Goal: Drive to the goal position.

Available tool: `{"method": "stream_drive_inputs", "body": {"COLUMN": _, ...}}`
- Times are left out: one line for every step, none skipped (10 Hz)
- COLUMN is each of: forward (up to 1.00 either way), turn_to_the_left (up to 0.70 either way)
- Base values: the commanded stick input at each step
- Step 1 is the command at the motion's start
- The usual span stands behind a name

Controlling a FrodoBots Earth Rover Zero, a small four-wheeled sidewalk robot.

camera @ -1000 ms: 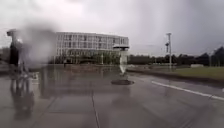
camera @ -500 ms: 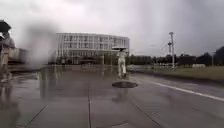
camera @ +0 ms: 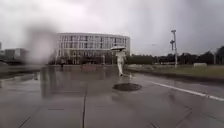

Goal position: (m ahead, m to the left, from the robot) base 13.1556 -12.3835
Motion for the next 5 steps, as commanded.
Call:
{"method": "stream_drive_inputs", "body": {"forward": 0.7, "turn_to_the_left": 0.0}}
{"method": "stream_drive_inputs", "body": {"forward": 0.7, "turn_to_the_left": 0.0}}
{"method": "stream_drive_inputs", "body": {"forward": 0.7, "turn_to_the_left": 0.04}}
{"method": "stream_drive_inputs", "body": {"forward": 0.7, "turn_to_the_left": 0.14}}
{"method": "stream_drive_inputs", "body": {"forward": 0.7, "turn_to_the_left": 0.26}}
